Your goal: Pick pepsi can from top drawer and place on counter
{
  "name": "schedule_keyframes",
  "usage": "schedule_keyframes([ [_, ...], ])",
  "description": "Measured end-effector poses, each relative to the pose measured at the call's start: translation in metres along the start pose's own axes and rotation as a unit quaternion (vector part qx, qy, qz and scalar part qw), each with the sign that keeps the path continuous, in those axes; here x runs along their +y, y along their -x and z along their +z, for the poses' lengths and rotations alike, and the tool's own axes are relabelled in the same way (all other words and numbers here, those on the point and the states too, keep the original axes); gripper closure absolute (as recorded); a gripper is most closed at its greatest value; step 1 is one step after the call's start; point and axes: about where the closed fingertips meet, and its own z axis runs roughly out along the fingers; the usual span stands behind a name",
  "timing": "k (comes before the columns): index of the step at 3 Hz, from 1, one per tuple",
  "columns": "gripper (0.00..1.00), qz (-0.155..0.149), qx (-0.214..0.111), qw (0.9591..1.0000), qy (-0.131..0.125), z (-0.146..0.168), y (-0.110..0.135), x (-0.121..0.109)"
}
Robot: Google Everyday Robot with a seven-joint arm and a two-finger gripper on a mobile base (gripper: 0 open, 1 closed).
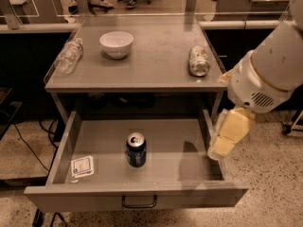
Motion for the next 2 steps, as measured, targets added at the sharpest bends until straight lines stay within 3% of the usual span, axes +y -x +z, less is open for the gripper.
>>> schedule_keyframes([
  [1,0.0,-0.004,0.004,1.0,0.003,0.042,0.004,0.001],
  [2,0.0,-0.005,0.004,0.9998,-0.021,0.097,0.012,-0.012],
])
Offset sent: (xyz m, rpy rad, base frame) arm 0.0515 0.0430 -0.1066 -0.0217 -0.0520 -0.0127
